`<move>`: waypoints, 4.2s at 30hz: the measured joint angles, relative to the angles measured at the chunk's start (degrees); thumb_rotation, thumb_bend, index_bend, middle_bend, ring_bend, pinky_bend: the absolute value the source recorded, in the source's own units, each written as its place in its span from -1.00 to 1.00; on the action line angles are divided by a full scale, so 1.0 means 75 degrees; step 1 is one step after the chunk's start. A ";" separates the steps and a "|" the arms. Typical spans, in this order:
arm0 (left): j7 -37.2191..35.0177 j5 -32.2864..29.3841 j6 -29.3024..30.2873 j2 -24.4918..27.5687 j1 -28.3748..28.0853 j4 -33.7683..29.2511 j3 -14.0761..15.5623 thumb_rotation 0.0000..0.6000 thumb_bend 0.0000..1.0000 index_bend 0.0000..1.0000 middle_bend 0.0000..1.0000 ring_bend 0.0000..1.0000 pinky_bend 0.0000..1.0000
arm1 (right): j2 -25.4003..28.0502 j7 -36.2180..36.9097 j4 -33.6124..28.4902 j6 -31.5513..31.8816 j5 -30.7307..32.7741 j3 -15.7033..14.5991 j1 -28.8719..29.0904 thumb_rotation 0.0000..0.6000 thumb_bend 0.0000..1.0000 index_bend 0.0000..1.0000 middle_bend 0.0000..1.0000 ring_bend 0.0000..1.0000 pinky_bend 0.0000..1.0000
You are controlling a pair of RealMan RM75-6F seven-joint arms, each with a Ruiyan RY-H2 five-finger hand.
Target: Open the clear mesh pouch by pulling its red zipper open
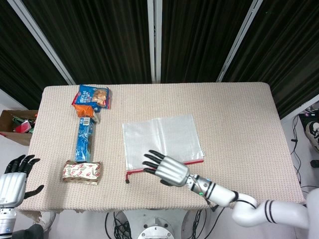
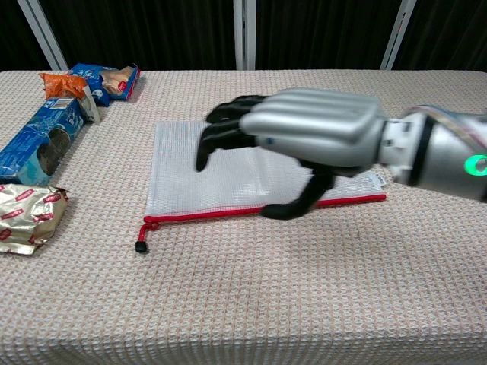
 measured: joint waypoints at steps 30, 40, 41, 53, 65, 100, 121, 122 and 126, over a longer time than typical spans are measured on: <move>-0.0768 -0.0275 -0.0375 -0.0090 -0.0085 0.0646 -0.0108 1.00 -1.00 -0.54 -0.71 -0.80 -0.69 | -0.3653 -0.0795 0.4059 -0.0694 0.0915 0.0247 0.2294 1.00 -0.37 -0.10 -0.61 -1.00 -1.00; -0.0799 -0.0270 -0.0350 -0.0126 -0.0067 0.0697 -0.0106 1.00 -1.00 -0.55 -0.71 -0.80 -0.69 | -0.3701 -0.0755 0.4156 -0.0590 0.1054 0.0129 0.2353 1.00 -0.33 0.00 -0.58 -1.00 -1.00; -0.0805 -0.0274 -0.0346 -0.0129 -0.0062 0.0701 -0.0107 1.00 -1.00 -0.54 -0.71 -0.80 -0.69 | -0.3715 -0.0752 0.4175 -0.0590 0.1066 0.0122 0.2365 1.00 -0.33 0.00 -0.58 -1.00 -1.00; -0.0855 -0.0282 -0.0354 -0.0161 -0.0055 0.0764 -0.0112 1.00 -1.00 -0.55 -0.74 -0.80 -0.69 | -0.3896 -0.0541 0.4458 -0.0423 0.1101 0.0072 0.2492 1.00 -0.08 0.36 -0.45 -1.00 -1.00; -0.1222 0.0013 -0.0973 -0.0182 -0.0542 0.0747 -0.0072 1.00 -1.00 -0.55 -0.74 -0.80 -0.68 | -0.3588 -0.0175 0.4220 0.0615 0.0743 -0.0117 0.2255 1.00 0.02 0.75 -0.32 -0.93 -1.00; -0.5908 0.1803 -0.2831 -0.2364 -0.4426 0.1756 -0.0254 1.00 -0.94 -0.40 -0.74 -0.80 -0.69 | -0.1501 0.0221 0.2669 0.3532 -0.0789 -0.0316 0.1372 1.00 0.05 0.92 -0.35 -0.90 -1.00; -0.6473 0.1410 -0.2436 -0.3434 -0.4991 0.2634 -0.0355 1.00 -0.60 -0.07 -0.67 -0.80 -0.69 | -0.1692 0.0667 0.3095 0.3734 -0.0726 -0.0243 0.1326 1.00 0.05 0.92 -0.35 -0.90 -1.00; -0.6498 0.1399 -0.2412 -0.3455 -0.5001 0.2661 -0.0343 1.00 -0.60 -0.07 -0.67 -0.80 -0.68 | -0.1702 0.0693 0.3125 0.3749 -0.0727 -0.0245 0.1322 1.00 0.06 0.92 -0.35 -0.90 -1.00; -0.6591 0.1369 -0.2342 -0.3487 -0.5030 0.2700 -0.0296 1.00 -0.57 -0.05 -0.67 -0.80 -0.68 | -0.1730 0.0802 0.3224 0.3802 -0.0737 -0.0244 0.1319 1.00 0.06 0.92 -0.35 -0.90 -1.00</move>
